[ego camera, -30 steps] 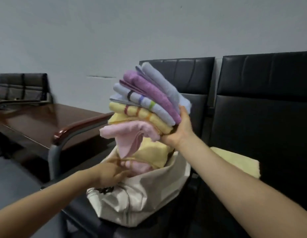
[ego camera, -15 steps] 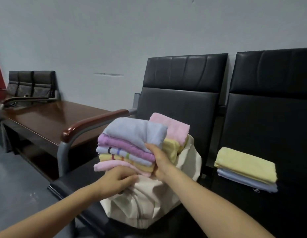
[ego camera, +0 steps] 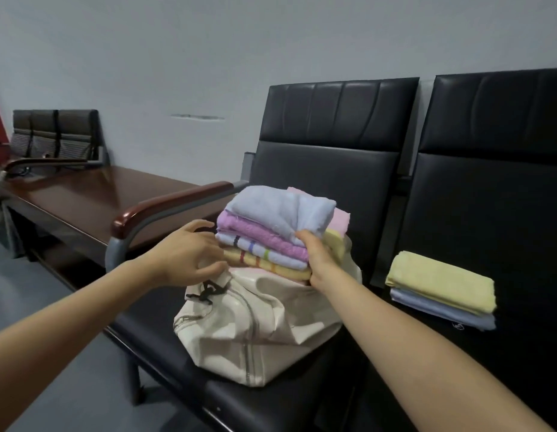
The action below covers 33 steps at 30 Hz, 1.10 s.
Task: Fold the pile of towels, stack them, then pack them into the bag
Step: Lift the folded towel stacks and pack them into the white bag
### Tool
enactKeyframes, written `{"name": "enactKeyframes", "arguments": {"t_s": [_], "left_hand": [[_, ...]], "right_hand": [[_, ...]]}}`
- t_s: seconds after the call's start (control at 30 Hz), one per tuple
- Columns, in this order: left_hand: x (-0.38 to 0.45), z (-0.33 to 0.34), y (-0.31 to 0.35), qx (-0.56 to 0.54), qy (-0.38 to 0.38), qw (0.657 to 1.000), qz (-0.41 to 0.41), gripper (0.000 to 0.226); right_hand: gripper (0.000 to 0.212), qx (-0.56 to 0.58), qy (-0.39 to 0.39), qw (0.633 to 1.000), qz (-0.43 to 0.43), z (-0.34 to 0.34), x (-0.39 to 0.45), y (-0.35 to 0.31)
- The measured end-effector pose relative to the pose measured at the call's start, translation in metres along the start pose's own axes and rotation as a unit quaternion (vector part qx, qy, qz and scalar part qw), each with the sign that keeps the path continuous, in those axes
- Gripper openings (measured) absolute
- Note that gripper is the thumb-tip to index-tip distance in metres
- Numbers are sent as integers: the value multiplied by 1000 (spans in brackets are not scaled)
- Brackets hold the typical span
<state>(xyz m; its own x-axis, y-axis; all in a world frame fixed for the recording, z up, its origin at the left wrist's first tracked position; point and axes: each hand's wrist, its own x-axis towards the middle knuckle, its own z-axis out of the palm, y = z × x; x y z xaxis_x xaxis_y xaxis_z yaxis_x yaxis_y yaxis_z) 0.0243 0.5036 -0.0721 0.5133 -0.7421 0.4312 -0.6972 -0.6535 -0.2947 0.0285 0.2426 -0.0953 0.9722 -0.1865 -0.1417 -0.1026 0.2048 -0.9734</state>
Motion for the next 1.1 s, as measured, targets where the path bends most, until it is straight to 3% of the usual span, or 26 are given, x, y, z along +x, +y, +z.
{"name": "enactKeyframes", "arguments": {"t_s": [0.07, 0.2, 0.37, 0.5, 0.53, 0.6, 0.67, 0.73, 0.8, 0.83, 0.87, 0.9, 0.97, 1.03, 1.1], "left_hand": [[7, -6, 7, -17, 44, 999, -4, 25], [8, 3, 14, -8, 84, 996, 1, 23], [4, 22, 19, -21, 139, 990, -22, 25], [27, -6, 27, -172, 277, 933, -152, 25], [41, -14, 27, -182, 268, 929, -176, 32], [72, -18, 24, -175, 169, 953, -182, 52], [96, -7, 22, -122, 25, 977, -170, 72], [104, 7, 14, -110, -74, 974, -183, 80], [100, 14, 4, -154, -76, 964, -201, 77], [95, 16, 0, -174, -63, 961, -203, 74], [88, 18, -2, -186, -56, 960, -202, 70], [80, 20, -3, -191, -53, 960, -199, 68], [65, 25, -1, -198, -40, 960, -194, 64], [57, 28, 0, -209, -20, 958, -193, 61], [56, 28, 1, -201, -6, 963, -180, 59]], "right_hand": [[52, -42, -23, 999, 10, 0, -5, -3], [32, -8, -109, 989, 102, 6, -26, -4], [47, 29, -166, 972, 165, 11, -25, 6], [60, 21, -182, 974, 133, 12, -20, 13], [59, 9, -188, 976, 113, 13, -22, 15], [51, -3, -208, 975, 77, 13, -25, 17], [67, 9, -217, 974, 69, 7, -20, 16], [87, 26, -214, 972, 91, -2, -9, 9], [83, -21, -179, 982, 63, -12, -2, 5], [67, -92, -150, 984, -13, -19, 3, 4], [46, -185, -103, 969, -126, -25, 9, 3], [31, -278, -56, 928, -242, -32, 17, 6], [28, -393, -43, 839, -375, -40, 33, 8], [38, -529, -62, 741, -409, -42, 44, 10], [42, -656, -78, 649, -377, -45, 51, 12]]}}
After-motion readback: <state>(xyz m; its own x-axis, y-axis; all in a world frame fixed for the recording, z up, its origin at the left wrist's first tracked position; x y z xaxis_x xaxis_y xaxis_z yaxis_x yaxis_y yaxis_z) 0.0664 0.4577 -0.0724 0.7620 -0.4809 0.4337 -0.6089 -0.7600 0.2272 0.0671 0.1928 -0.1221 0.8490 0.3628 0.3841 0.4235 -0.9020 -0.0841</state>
